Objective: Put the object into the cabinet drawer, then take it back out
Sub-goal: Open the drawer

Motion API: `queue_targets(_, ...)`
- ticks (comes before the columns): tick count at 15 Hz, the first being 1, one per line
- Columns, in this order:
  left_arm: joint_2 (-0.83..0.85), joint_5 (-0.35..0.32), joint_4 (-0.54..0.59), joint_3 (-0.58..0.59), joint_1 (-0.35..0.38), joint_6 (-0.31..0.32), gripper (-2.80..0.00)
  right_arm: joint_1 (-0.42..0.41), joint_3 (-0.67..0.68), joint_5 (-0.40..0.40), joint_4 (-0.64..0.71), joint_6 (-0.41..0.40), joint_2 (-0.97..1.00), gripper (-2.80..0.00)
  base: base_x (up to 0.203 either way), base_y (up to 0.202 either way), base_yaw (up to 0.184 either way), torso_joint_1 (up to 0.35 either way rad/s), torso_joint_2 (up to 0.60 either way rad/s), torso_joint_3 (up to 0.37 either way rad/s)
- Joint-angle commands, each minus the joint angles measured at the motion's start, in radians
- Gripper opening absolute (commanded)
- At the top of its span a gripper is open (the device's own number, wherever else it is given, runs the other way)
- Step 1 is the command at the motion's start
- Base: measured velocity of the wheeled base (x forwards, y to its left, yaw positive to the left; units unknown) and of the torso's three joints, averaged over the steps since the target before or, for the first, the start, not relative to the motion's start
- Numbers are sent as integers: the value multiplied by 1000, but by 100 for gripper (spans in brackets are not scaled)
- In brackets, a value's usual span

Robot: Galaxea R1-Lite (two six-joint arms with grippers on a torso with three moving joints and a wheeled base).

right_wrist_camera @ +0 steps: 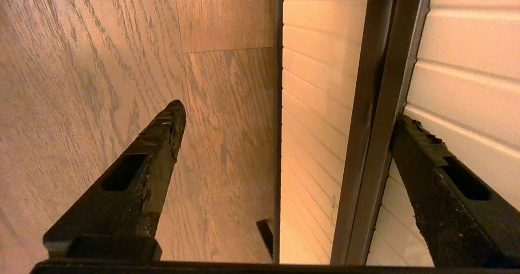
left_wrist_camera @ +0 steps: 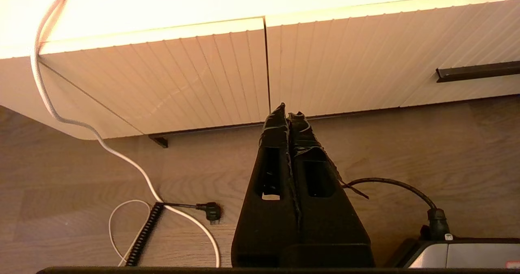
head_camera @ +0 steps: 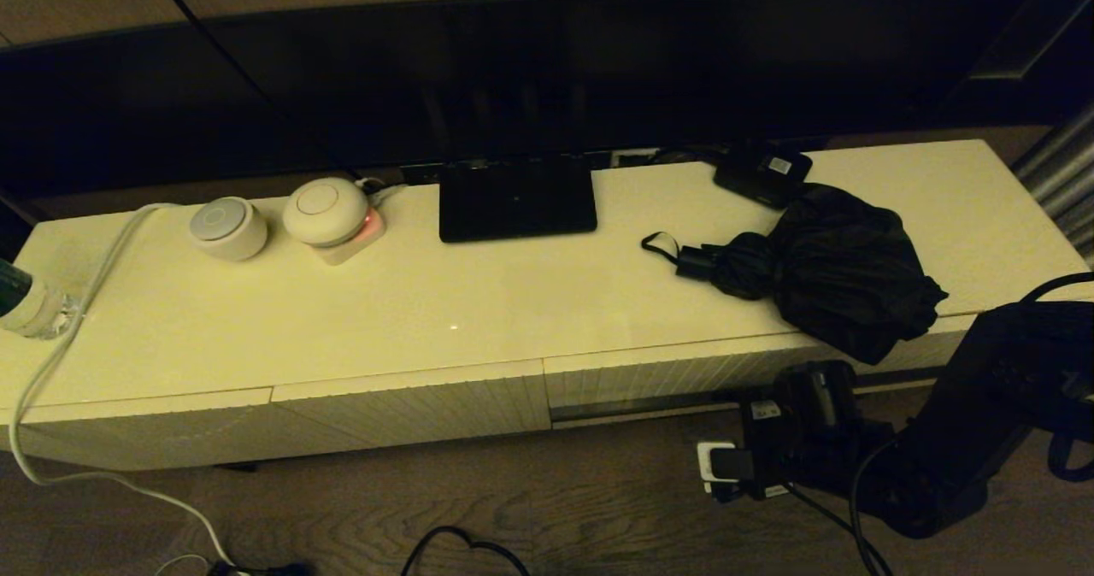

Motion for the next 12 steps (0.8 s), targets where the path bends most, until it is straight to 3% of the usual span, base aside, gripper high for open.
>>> queue_targets(1, 0, 0, 0, 3, 0, 0, -280, 3, 30, 1, -1, -7, -11, 0, 0, 0, 0, 0, 0, 0)
queue_targets(12, 0, 0, 0, 3, 0, 0, -280, 40, 266, 4, -18, 0, -90, 0, 0, 0, 0, 0, 0, 0)
